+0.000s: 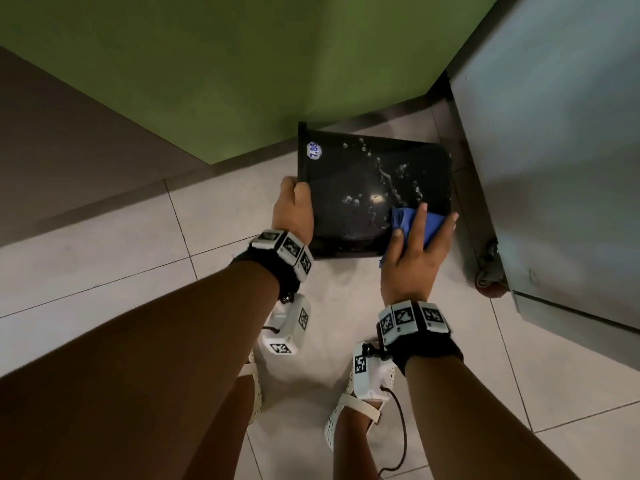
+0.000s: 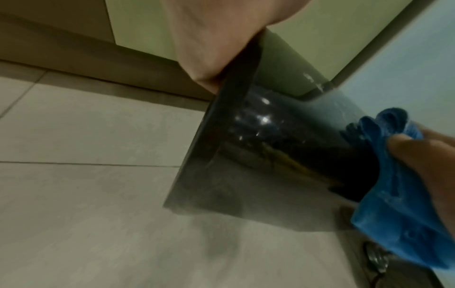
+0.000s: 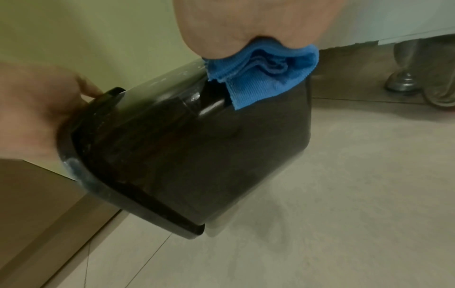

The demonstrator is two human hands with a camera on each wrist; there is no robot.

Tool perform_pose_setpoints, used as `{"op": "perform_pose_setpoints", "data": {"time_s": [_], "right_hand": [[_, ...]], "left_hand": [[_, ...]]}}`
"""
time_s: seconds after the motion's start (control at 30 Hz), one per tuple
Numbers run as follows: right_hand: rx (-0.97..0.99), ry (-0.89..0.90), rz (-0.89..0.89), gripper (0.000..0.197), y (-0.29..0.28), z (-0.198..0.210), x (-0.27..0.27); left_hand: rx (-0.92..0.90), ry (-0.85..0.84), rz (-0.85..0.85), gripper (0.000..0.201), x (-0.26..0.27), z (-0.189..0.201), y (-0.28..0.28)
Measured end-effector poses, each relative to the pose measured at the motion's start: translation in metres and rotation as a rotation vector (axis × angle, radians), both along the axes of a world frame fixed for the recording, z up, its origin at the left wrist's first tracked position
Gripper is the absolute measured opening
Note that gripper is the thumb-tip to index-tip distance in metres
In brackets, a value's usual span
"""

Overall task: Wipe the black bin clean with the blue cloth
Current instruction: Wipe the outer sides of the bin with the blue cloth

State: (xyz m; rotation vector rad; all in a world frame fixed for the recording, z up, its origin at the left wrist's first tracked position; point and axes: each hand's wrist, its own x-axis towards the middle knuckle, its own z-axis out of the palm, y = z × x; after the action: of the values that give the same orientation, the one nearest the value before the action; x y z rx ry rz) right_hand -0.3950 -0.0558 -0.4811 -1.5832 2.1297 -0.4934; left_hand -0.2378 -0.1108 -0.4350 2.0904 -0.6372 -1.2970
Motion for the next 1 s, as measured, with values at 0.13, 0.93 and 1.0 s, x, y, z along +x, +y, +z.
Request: {"op": "perform_pose_setpoints", "data": {"time_s": [0.13, 0.93, 1.0], "right_hand": [[0.0, 0.052, -0.055, 0.051, 0.002, -0.004, 0.01], [0.034, 0.084, -0.238, 0.047, -0.029, -0.002, 0.0], [-0.03, 0.099, -0.104, 0.046, -0.014, -0.004, 0.017]], "left_hand": [[-0.047, 0.019, 0.004, 0.04, -0.002, -0.002, -0.006], [-0.063, 0.062, 0.057, 0.047, -0.002, -0.007, -0.002], [-0.075, 0.067, 0.077, 0.047, -0.001, -0.008, -0.004]]}}
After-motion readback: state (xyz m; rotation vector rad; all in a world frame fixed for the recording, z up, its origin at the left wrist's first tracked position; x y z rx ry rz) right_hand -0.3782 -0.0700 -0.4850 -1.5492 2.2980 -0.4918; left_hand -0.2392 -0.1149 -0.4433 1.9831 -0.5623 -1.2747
